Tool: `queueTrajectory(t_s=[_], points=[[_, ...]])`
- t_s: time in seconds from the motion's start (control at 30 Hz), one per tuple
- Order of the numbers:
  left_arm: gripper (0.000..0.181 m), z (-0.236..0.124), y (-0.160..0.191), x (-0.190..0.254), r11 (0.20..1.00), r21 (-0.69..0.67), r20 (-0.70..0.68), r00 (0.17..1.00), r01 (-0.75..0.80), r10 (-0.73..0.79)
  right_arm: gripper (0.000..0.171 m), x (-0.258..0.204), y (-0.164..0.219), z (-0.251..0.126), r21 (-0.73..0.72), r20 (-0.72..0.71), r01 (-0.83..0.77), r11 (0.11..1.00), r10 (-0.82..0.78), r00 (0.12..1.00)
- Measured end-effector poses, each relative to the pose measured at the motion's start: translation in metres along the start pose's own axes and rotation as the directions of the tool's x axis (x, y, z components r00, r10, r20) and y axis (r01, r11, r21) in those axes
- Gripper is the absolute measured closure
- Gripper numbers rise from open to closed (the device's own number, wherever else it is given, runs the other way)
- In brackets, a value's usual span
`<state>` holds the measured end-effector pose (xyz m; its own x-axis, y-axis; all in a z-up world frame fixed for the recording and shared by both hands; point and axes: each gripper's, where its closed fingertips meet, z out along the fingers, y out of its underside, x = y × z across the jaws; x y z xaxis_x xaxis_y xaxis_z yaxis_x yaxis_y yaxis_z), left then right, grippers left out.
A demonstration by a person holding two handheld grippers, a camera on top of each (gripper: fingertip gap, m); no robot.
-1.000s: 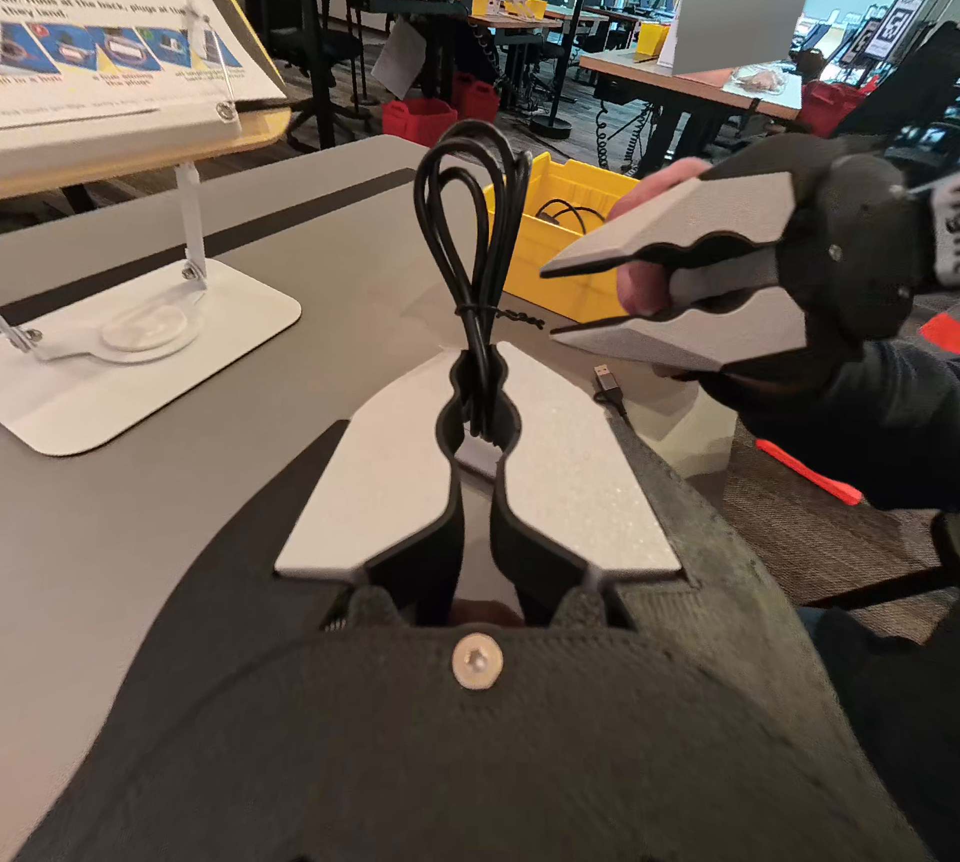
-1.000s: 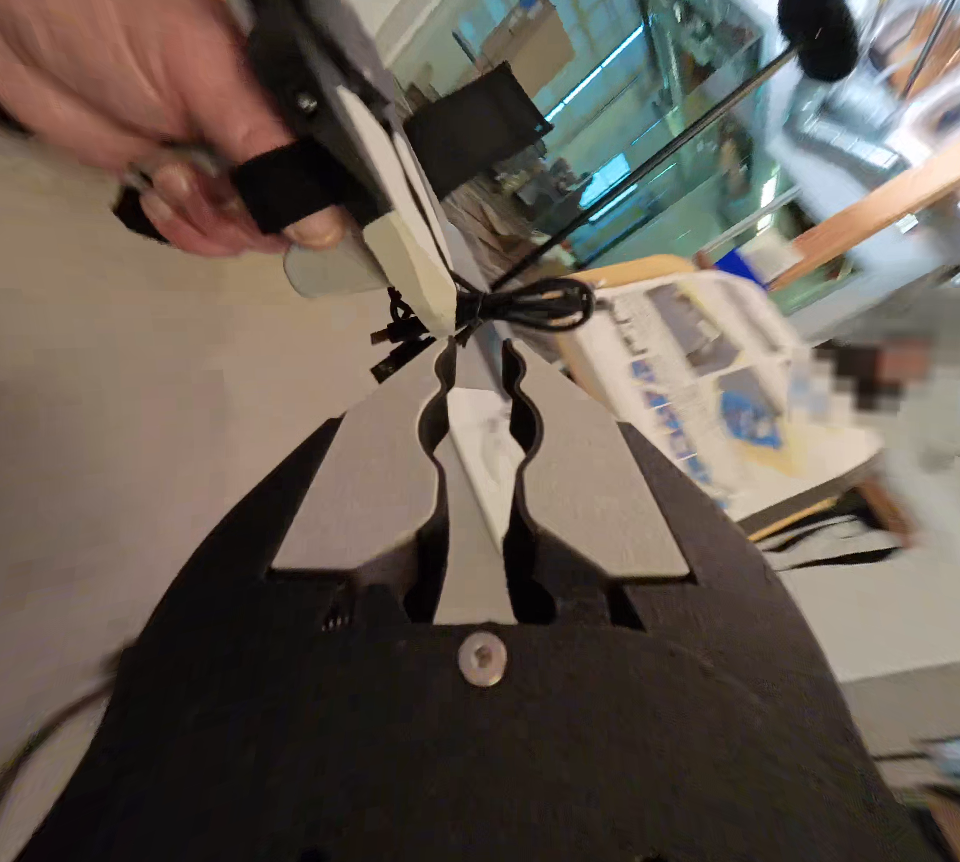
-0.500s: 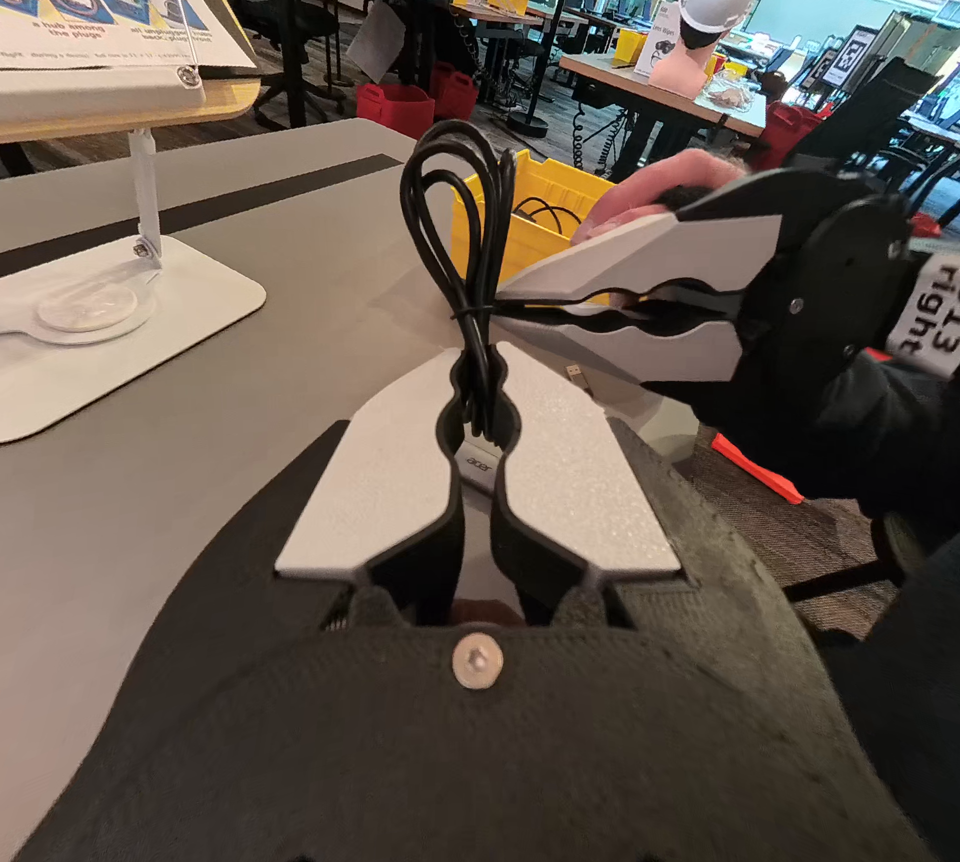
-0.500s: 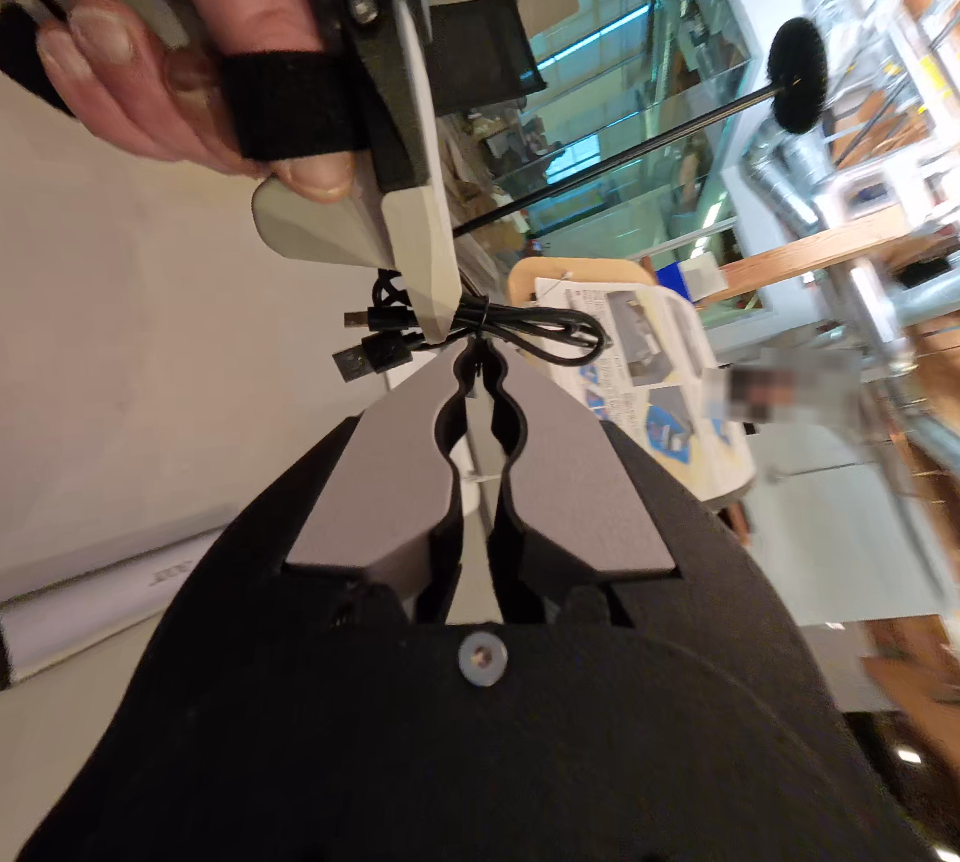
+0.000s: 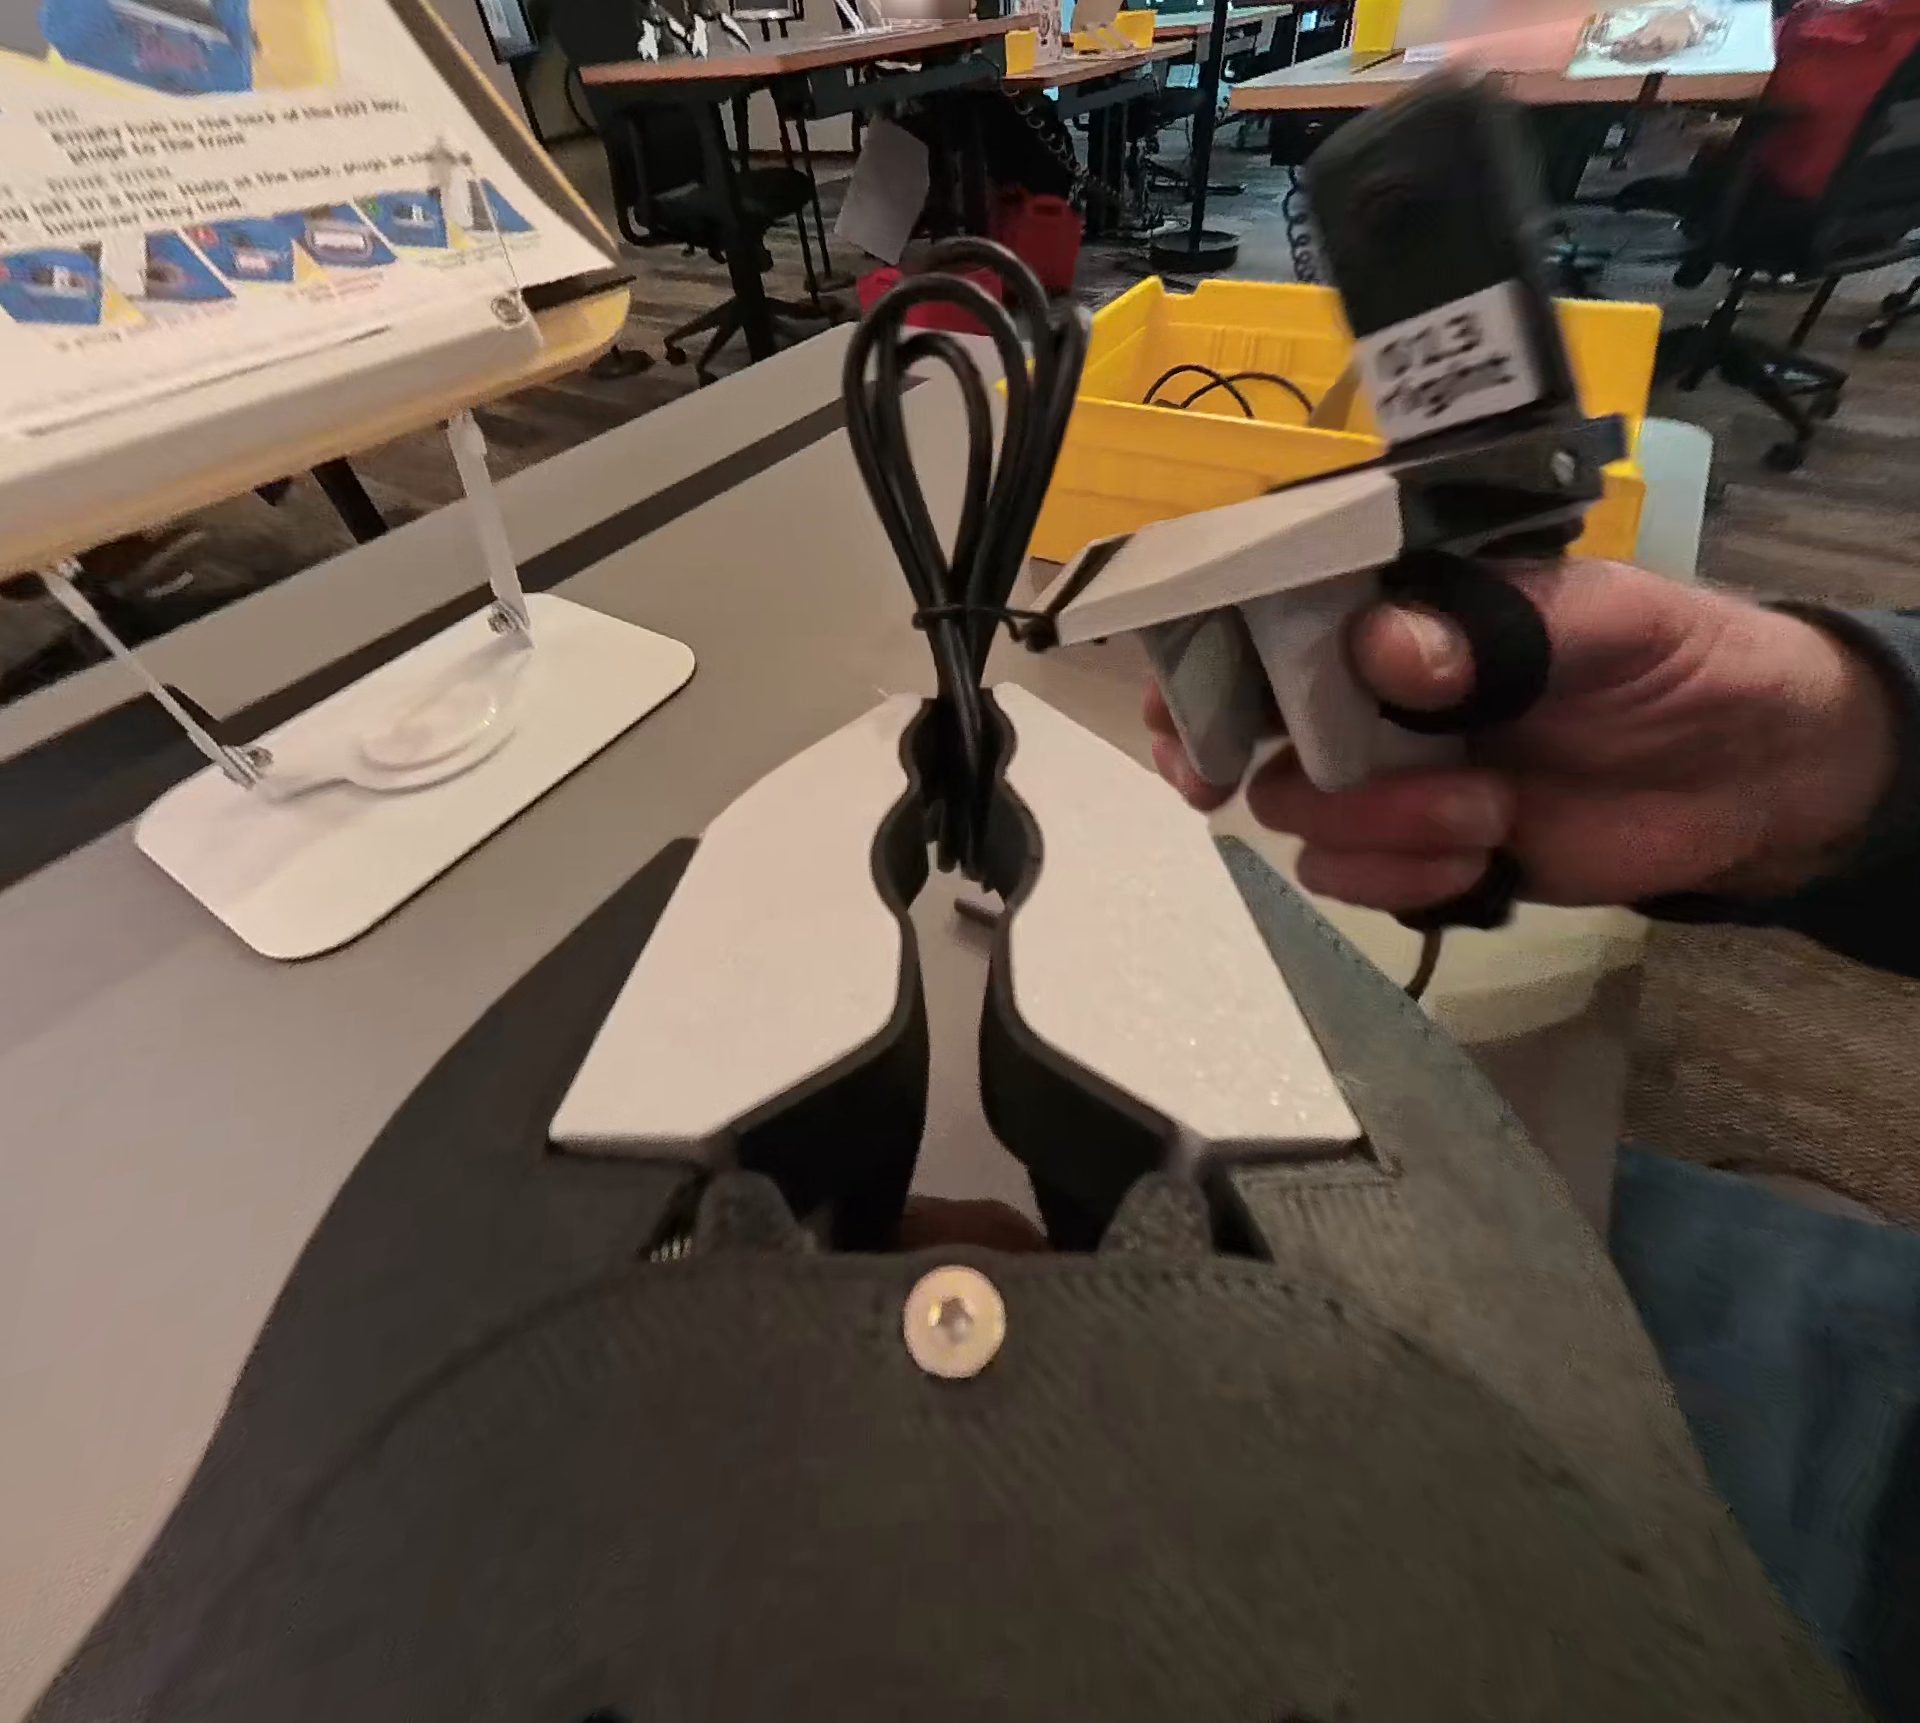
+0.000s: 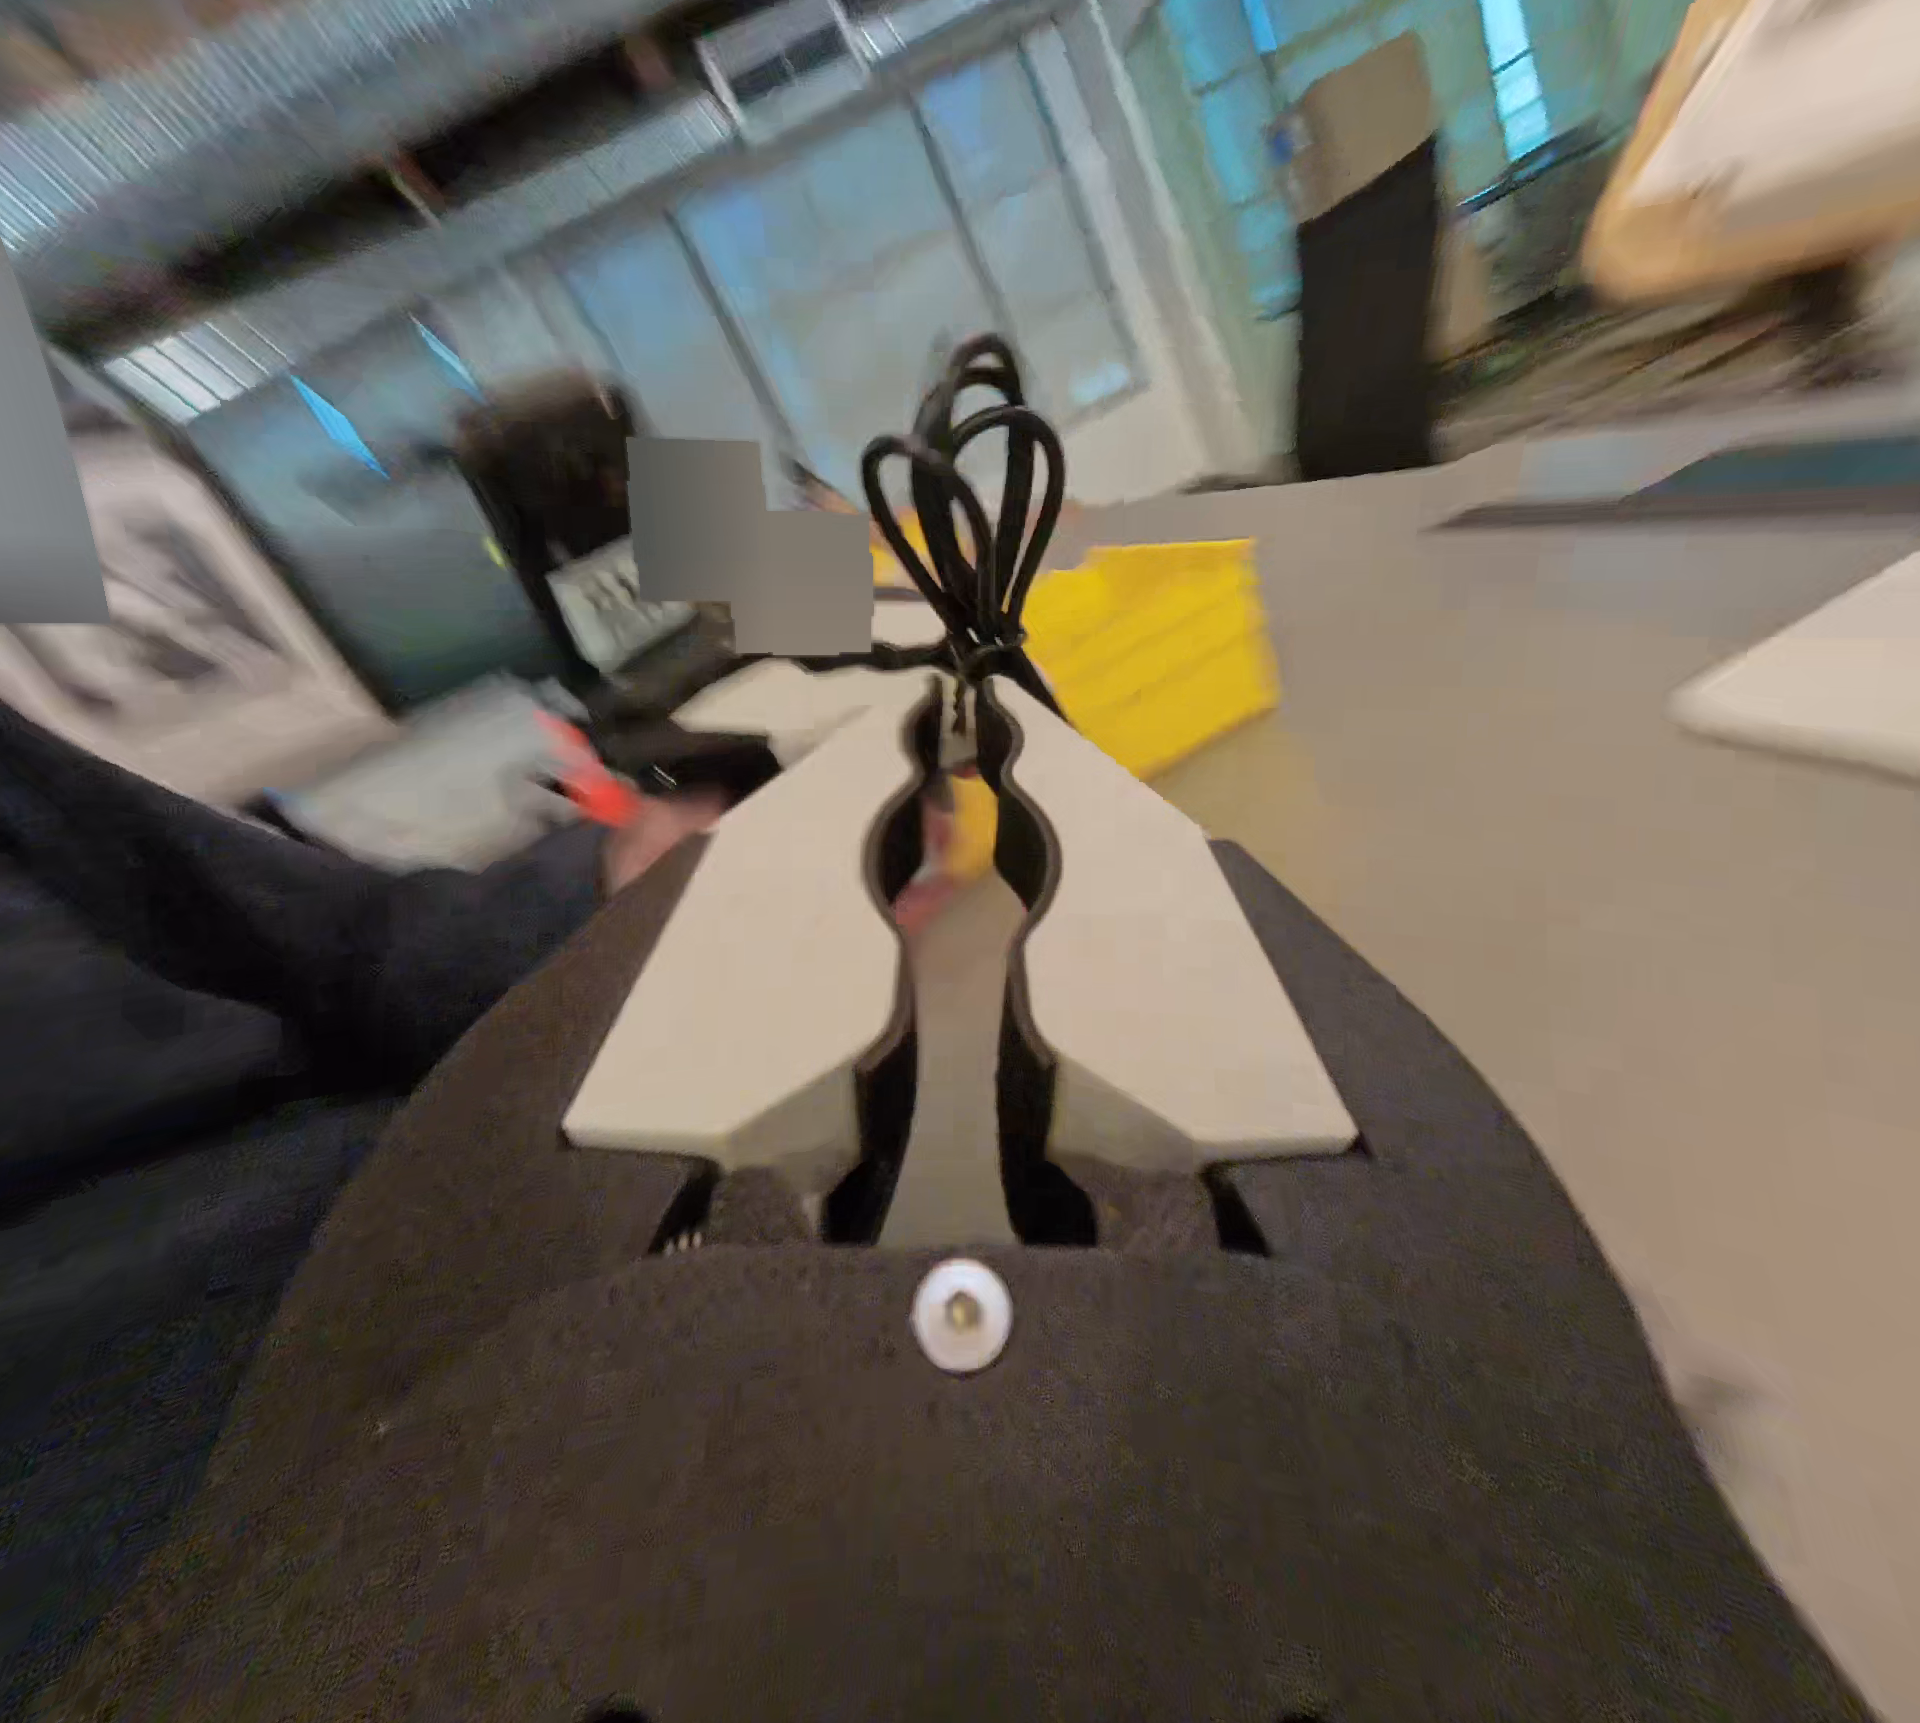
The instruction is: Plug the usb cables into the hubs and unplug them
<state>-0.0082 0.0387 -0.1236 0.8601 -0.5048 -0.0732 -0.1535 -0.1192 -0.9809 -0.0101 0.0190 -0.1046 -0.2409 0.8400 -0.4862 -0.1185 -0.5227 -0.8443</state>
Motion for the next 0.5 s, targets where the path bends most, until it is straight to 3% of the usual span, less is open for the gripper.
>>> queueTrajectory(t_s=[0.03, 0.1, 0.2, 0.27, 0.37, 0.43, 0.5], points=[[0.176, -0.001, -0.001, -0.002, 0.999, 0.004, -0.006, 0.999, 0.036, -0.036, 0.162, 0.002, 0.0, -0.001, -0.058, -0.069, 0.176, 0.983, -0.18, 0.981], [0.176, -0.001, -0.003, -0.006, 0.994, -0.001, -0.031, 0.994, 0.108, -0.108, 0.154, 0.005, 0.0, 0.0, -0.213, -0.148, 0.49, 0.845, -0.524, 0.839], [0.176, -0.001, -0.005, -0.007, 0.988, -0.02, -0.046, 0.987, 0.15, -0.151, 0.153, 0.01, -0.004, 0.001, -0.417, -0.141, 0.777, 0.472, -0.878, 0.458], [0.176, -0.001, -0.005, -0.005, 0.987, -0.034, -0.053, 0.986, 0.156, -0.158, 0.159, 0.013, -0.005, 0.003, -0.508, -0.084, 0.833, 0.221, -0.975, 0.207], [0.176, -0.001, -0.005, -0.004, 0.98, -0.052, -0.059, 0.979, 0.19, -0.193, 0.169, 0.013, -0.004, 0.006, -0.566, 0.004, 0.822, -0.067, -0.997, -0.078], [0.176, -0.001, -0.003, -0.005, 0.975, -0.067, -0.058, 0.975, 0.212, -0.216, 0.169, 0.012, -0.005, 0.007, -0.58, 0.035, 0.794, -0.181, -0.98, -0.198], [0.176, -0.001, -0.003, -0.004, 0.973, -0.074, -0.064, 0.973, 0.218, -0.222, 0.168, 0.011, -0.005, 0.009, -0.582, 0.053, 0.776, -0.244, -0.963, -0.263]])
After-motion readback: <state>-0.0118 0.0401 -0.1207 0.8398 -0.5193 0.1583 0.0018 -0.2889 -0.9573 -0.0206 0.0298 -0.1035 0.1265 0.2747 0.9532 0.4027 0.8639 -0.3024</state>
